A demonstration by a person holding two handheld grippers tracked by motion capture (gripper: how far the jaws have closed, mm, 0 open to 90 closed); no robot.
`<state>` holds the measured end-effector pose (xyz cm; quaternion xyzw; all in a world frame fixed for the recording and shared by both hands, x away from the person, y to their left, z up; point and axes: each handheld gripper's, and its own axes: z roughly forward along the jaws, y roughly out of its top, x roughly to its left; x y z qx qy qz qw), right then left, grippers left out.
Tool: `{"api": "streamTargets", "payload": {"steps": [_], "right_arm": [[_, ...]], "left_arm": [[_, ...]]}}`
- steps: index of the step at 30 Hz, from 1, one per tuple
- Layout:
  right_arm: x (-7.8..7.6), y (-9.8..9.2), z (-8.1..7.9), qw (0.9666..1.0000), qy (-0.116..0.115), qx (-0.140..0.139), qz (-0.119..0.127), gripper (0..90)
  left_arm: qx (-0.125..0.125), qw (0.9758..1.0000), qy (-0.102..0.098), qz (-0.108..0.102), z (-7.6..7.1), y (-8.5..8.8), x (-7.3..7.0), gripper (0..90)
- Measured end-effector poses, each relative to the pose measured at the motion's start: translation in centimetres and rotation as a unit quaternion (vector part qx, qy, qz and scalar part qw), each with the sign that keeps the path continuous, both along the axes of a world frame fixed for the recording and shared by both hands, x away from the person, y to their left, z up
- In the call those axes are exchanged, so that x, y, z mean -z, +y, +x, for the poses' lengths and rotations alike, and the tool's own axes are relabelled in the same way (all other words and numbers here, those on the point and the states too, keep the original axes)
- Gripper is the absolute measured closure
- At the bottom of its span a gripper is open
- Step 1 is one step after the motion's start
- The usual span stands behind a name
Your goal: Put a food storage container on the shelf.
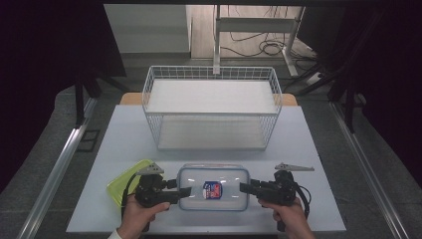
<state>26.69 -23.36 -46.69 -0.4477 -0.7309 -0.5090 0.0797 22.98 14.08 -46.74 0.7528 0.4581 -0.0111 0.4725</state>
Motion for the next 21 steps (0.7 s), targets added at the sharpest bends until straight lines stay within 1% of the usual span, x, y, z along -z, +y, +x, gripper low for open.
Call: {"api": "streamTargets", "payload": {"steps": [2, 4, 7, 13, 17, 21], "right_arm": [[-0.7, 0.1, 0.1, 1.0000, -0.007, -0.001, 0.000, 53.0], [-1.5, 0.3, 0.3, 0.9998, -0.019, -0.004, -0.002, 53.0], [-3.0, 0.5, 0.9, 0.9995, -0.032, -0.008, -0.003, 52.9], [-6.1, 0.8, 2.1, 0.9980, -0.062, -0.011, 0.000, 52.9], [-8.2, 0.9, 2.8, 0.9966, -0.082, -0.011, 0.002, 52.9], [-9.9, 1.0, 3.7, 0.9955, -0.093, -0.013, 0.003, 52.9]], "left_arm": [[-0.001, 1.0000, -0.004, -0.002, 0.1, 0.2, -0.6, 42.3], [-0.004, 0.9999, -0.010, -0.002, 0.2, 0.3, -1.4, 42.3], [-0.009, 0.9997, -0.024, -0.001, 0.5, 0.5, -2.9, 42.3], [-0.016, 0.9986, -0.050, -0.005, 1.6, 0.6, -6.0, 42.4], [-0.019, 0.9977, -0.065, -0.007, 2.3, 0.7, -8.0, 42.4], [-0.020, 0.9969, -0.076, -0.007, 3.1, 0.8, -9.6, 42.3]]}}
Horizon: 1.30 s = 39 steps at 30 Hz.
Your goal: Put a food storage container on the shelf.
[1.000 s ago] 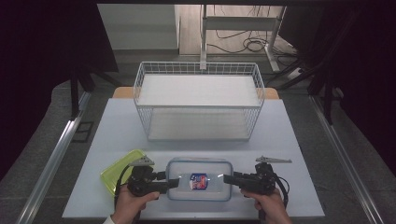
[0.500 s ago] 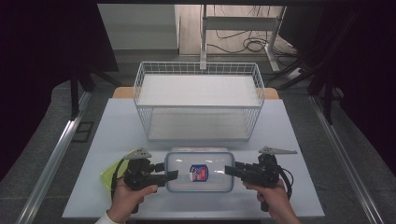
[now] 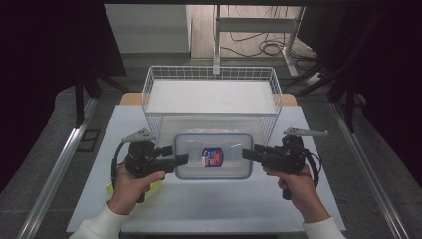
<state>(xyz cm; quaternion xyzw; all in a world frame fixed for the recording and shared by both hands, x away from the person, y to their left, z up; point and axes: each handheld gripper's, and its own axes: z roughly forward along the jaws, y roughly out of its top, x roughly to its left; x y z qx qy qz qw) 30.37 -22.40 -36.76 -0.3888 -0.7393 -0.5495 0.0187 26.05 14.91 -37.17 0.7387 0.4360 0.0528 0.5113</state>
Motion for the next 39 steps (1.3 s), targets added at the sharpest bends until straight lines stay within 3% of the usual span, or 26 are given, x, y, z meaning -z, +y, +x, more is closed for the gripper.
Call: {"api": "streamTargets", "payload": {"steps": [13, 26, 39], "right_arm": [[-3.7, 1.0, 3.0, 0.9997, -0.024, 0.001, -0.003, 52.9], [-6.3, 1.1, 6.3, 0.9996, -0.028, 0.005, -0.002, 52.8], [-7.7, 1.9, 11.6, 1.0000, -0.004, 0.007, -0.004, 52.7]], "left_arm": [[-0.004, 0.9999, -0.010, -0.007, 3.2, 0.9, -3.2, 42.3], [-0.001, 0.9999, -0.014, -0.007, 6.9, 1.1, -5.8, 42.3], [0.005, 0.9999, 0.010, -0.007, 12.3, 2.0, -7.1, 42.6]]}}
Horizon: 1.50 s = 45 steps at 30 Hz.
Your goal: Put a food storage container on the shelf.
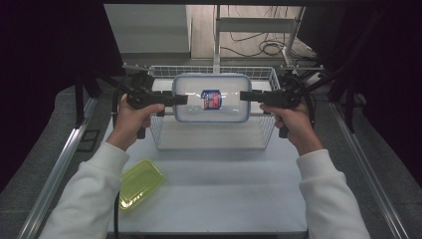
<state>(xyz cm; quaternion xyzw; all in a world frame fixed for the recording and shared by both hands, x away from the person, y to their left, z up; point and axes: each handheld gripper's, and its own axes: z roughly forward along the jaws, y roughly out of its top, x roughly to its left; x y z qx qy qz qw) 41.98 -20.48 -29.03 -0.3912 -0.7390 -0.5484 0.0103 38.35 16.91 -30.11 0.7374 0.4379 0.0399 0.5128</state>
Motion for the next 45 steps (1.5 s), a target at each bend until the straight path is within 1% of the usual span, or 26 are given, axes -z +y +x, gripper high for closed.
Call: {"api": "streamTargets", "payload": {"steps": [4, 6, 8, 10, 14, 16, 17, 19, 20, 21, 23, 24, 25, 27, 29, 30, 32, 33, 34, 36, 37, 41, 42, 43, 44, 45], "right_arm": [[0.1, 0.2, 1.0, 1.0000, 0.007, 0.003, -0.004, 52.4], [0.2, 0.2, 1.5, 0.9999, 0.013, 0.006, 0.000, 52.3], [0.2, 0.2, 1.8, 0.9998, 0.020, 0.007, 0.004, 52.2], [0.2, 0.2, 2.1, 0.9997, 0.023, 0.008, 0.003, 52.0], [0.0, 0.4, 2.8, 0.9991, 0.036, 0.021, -0.002, 50.9], [0.1, 0.7, 3.0, 0.9986, 0.041, 0.032, -0.005, 50.2], [0.1, 0.8, 3.2, 0.9981, 0.046, 0.041, -0.001, 49.9], [0.3, 1.0, 3.3, 0.9969, 0.048, 0.063, 0.002, 49.2], [0.4, 1.2, 3.4, 0.9959, 0.046, 0.078, -0.002, 49.3], [0.5, 1.4, 3.4, 0.9953, 0.049, 0.084, 0.000, 46.8], [0.9, 2.0, 3.4, 0.9930, 0.049, 0.106, -0.016, 44.2], [1.1, 2.2, 3.4, 0.9926, 0.049, 0.110, -0.013, 43.8], [1.2, 2.2, 3.3, 0.9922, 0.047, 0.115, -0.010, 44.6], [1.3, 2.2, 3.0, 0.9919, 0.038, 0.121, 0.000, 44.0], [1.3, 2.0, 2.8, 0.9924, 0.036, 0.118, 0.001, 43.6], [1.3, 1.8, 2.6, 0.9920, 0.033, 0.122, 0.003, 43.4], [1.1, 1.4, 2.2, 0.9921, 0.027, 0.122, 0.008, 43.3], [0.9, 1.1, 2.0, 0.9925, 0.021, 0.120, 0.010, 43.7], [0.9, 1.0, 1.8, 0.9926, 0.019, 0.119, 0.010, 44.9], [0.8, 0.5, 1.4, 0.9935, 0.018, 0.112, 0.011, 47.7], [0.9, 0.2, 1.1, 0.9934, 0.016, 0.113, 0.011, 48.9], [1.3, -1.1, 0.1, 0.9928, 0.011, 0.118, 0.017, 55.5], [1.5, -1.4, -0.2, 0.9930, 0.013, 0.116, 0.018, 56.5], [1.6, -1.6, -0.5, 0.9933, 0.013, 0.114, 0.016, 57.6], [1.8, -1.7, -0.8, 0.9934, 0.010, 0.113, 0.012, 59.2], [1.9, -1.8, -1.1, 0.9936, 0.010, 0.113, 0.008, 60.5]], "left_arm": [[0.000, 1.0000, 0.009, -0.001, 1.0, 0.1, 0.3, 42.5], [-0.003, 0.9999, 0.010, -0.012, 1.3, 0.2, 0.3, 42.6], [-0.004, 0.9997, 0.015, -0.018, 1.5, 0.2, 0.3, 42.6], [-0.009, 0.9993, 0.022, -0.028, 1.9, 0.3, 0.4, 42.5], [-0.018, 0.9986, 0.031, -0.039, 2.7, 0.3, 0.7, 39.9], [-0.025, 0.9976, 0.041, -0.049, 3.2, 0.2, 0.9, 37.3], [-0.030, 0.9969, 0.046, -0.058, 3.5, 0.2, 1.0, 36.6], [-0.038, 0.9954, 0.055, -0.069, 4.1, 0.2, 1.4, 34.7], [-0.043, 0.9950, 0.058, -0.069, 4.5, 0.0, 1.6, 32.0], [-0.047, 0.9943, 0.064, -0.071, 4.8, -0.3, 1.8, 28.7], [-0.055, 0.9928, 0.075, -0.075, 5.3, -0.5, 2.3, 22.1], [-0.056, 0.9924, 0.080, -0.074, 5.5, -0.6, 2.6, 19.0], [-0.061, 0.9928, 0.074, -0.072, 5.6, -0.5, 2.6, 15.5], [-0.079, 0.9930, 0.060, -0.064, 5.5, -0.3, 2.4, 15.8], [-0.084, 0.9926, 0.059, -0.064, 5.6, 0.1, 2.3, 14.7], [-0.086, 0.9925, 0.059, -0.065, 5.5, 0.3, 2.2, 14.2], [-0.089, 0.9931, 0.050, -0.058, 5.0, 0.8, 1.9, 14.3], [-0.091, 0.9932, 0.045, -0.057, 4.7, 0.8, 1.8, 15.5], [-0.092, 0.9938, 0.036, -0.051, 4.3, 1.0, 1.5, 17.3], [-0.095, 0.9943, 0.016, -0.045, 3.1, 1.4, 1.1, 24.9], [-0.097, 0.9944, 0.010, -0.042, 2.6, 1.5, 1.0, 28.3], [-0.096, 0.9952, -0.006, -0.019, 0.1, 2.5, 1.0, 50.0], [-0.089, 0.9957, -0.006, -0.023, -0.3, 2.6, 1.1, 60.8], [-0.071, 0.9971, -0.006, -0.026, -0.9, 2.7, 1.4, 65.5], [-0.062, 0.9978, -0.007, -0.021, -1.3, 2.7, 1.6, 73.3], [-0.050, 0.9986, -0.009, -0.014, -1.7, 2.5, 1.9, 78.2]]}}
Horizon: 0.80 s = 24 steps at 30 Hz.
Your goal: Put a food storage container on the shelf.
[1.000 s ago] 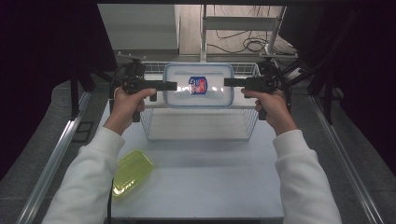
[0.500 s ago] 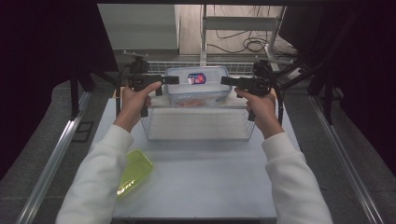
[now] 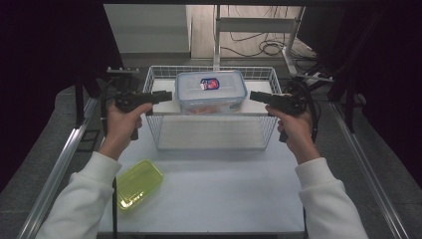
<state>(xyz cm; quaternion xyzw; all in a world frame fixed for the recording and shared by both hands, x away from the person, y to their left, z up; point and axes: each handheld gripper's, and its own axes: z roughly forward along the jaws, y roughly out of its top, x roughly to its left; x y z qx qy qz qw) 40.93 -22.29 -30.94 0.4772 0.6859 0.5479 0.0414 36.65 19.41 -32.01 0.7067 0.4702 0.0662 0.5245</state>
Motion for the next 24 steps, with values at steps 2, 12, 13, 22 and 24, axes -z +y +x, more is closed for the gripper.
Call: {"api": "streamTargets", "payload": {"steps": [2, 12, 13, 22, 24], "right_arm": [[0.5, 0.1, -0.6, 0.9999, -0.001, -0.005, -0.011, 64.5], [2.6, 2.2, -2.9, 0.9969, -0.013, -0.067, -0.041, 71.7], [2.8, 2.2, -3.0, 0.9967, -0.013, -0.069, -0.039, 71.6], [4.1, 2.2, -2.7, 0.9965, 0.000, -0.075, -0.037, 67.8], [4.2, 2.1, -2.7, 0.9966, 0.003, -0.075, -0.033, 67.5]], "left_arm": [[0.025, 0.9996, -0.002, 0.009, -0.6, -0.5, 0.6, 86.3], [0.077, 0.9961, 0.004, 0.043, -0.2, -4.1, 2.4, 90.0], [0.078, 0.9961, 0.003, 0.042, 0.0, -4.4, 2.5, 90.0], [0.079, 0.9964, -0.010, 0.029, 1.2, -7.2, 2.9, 90.0], [0.080, 0.9961, -0.014, 0.034, 1.3, -8.0, 2.8, 90.0]]}}
